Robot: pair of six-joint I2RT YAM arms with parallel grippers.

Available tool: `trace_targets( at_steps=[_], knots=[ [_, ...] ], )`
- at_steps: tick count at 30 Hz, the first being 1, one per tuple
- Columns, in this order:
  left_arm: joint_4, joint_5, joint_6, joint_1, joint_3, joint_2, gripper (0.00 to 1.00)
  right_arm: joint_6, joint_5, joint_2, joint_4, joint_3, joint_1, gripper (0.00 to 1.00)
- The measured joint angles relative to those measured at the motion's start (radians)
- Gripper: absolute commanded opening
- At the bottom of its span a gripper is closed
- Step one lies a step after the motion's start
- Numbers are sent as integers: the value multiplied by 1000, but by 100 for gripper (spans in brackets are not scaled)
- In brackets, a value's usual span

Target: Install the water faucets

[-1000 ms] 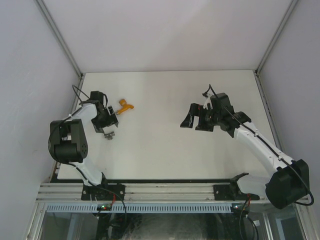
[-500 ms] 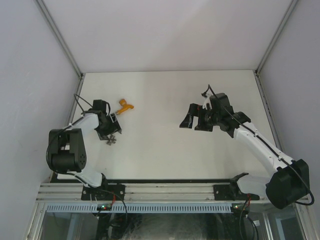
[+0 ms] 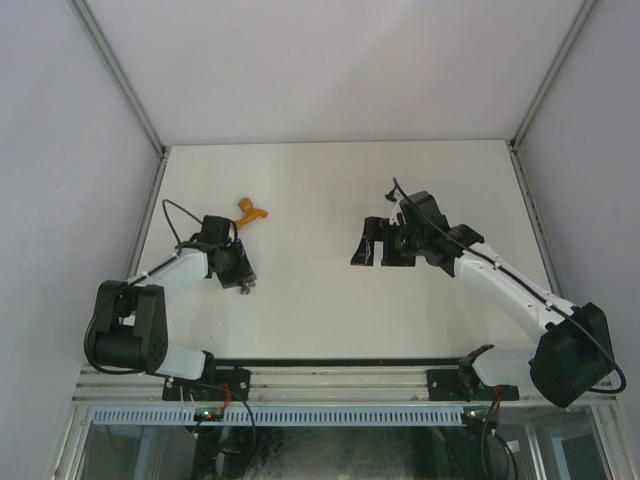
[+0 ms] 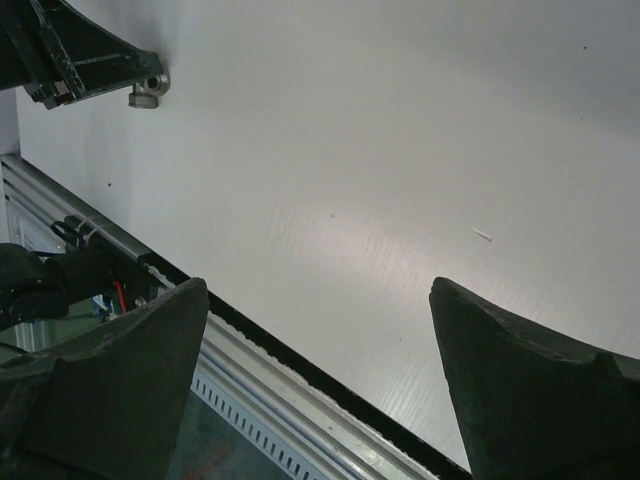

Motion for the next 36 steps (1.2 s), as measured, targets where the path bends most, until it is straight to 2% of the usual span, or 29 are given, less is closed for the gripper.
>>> trace_targets(
  at_steps=[4, 10, 13, 16, 20, 25, 27, 30, 32, 36],
  knots=[
    [32, 26, -45, -85, -11, -5, 45, -27, 58, 7, -1, 0, 43, 90],
    [95, 48, -149, -295, -20, 9, 46, -113, 144, -19, 57, -56, 130, 90],
    [145, 50, -195, -396, -14, 38, 50, -151, 170, -80, 124, -148, 156, 90],
    [190, 52, -233, -477, 9, 76, 62, -188, 183, -152, 192, -233, 174, 91],
    [231, 51, -261, -521, 22, 91, 67, -234, 207, -240, 284, -319, 201, 91],
    [195, 23, -257, -523, 22, 58, 90, -295, 214, -294, 388, -377, 209, 91],
    [131, -34, -251, -519, 22, 19, 94, -315, 221, -295, 413, -379, 217, 91],
    [45, -93, -215, -458, 32, -52, 96, -324, 231, -296, 443, -379, 221, 91],
    [-16, -116, -175, -368, 81, -65, 96, -321, 241, -300, 454, -379, 222, 91],
    [-106, -174, -85, -148, 320, 32, 89, -305, 255, -314, 462, -379, 223, 91]
  ],
)
